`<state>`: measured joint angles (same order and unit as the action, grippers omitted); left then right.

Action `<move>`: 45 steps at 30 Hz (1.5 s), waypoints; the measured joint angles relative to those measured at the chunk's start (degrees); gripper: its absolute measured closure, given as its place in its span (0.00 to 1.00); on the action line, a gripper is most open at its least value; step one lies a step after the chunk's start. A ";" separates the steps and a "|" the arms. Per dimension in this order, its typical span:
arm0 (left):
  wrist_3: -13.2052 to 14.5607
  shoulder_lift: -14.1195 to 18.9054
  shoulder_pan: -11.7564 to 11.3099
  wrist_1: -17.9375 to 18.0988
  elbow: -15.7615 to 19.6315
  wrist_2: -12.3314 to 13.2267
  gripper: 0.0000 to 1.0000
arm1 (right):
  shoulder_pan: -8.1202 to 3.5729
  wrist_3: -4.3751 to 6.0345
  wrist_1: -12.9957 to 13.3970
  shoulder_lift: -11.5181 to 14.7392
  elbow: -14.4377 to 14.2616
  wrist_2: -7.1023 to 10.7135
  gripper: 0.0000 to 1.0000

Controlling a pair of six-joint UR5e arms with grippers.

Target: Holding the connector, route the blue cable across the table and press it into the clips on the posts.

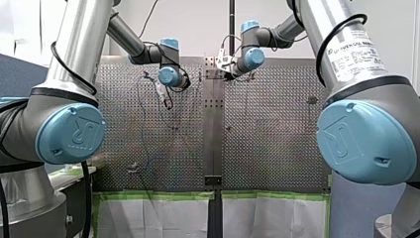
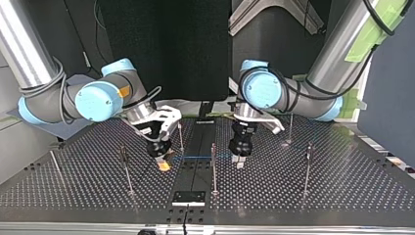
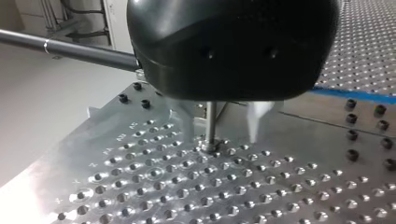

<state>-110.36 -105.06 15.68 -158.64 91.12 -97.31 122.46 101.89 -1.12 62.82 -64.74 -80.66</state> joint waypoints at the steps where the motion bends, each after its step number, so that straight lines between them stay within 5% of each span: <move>1: 0.09 0.04 0.07 -0.37 0.00 -0.07 0.00 | -0.03 -0.01 0.00 0.00 0.00 0.02 1.00; 13: 2.65 2.77 1.89 -7.44 0.70 -3.24 0.00 | -0.85 -0.16 -0.01 0.08 0.00 0.06 1.00; 22: 2.13 4.97 3.95 -11.83 1.83 -0.35 0.00 | -1.65 -0.19 -0.01 0.62 0.00 0.06 1.00; 33: 1.80 9.09 5.53 -11.66 5.25 -1.71 0.00 | -1.90 -0.08 -0.13 1.12 0.00 0.14 1.00; 45: 2.67 12.42 8.05 -8.72 4.78 -3.11 0.00 | -2.41 -0.17 -0.44 1.31 0.00 0.21 1.00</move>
<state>-107.69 -92.64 23.73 -167.36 95.90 -100.42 120.05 101.71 -1.57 64.13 -64.75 -80.45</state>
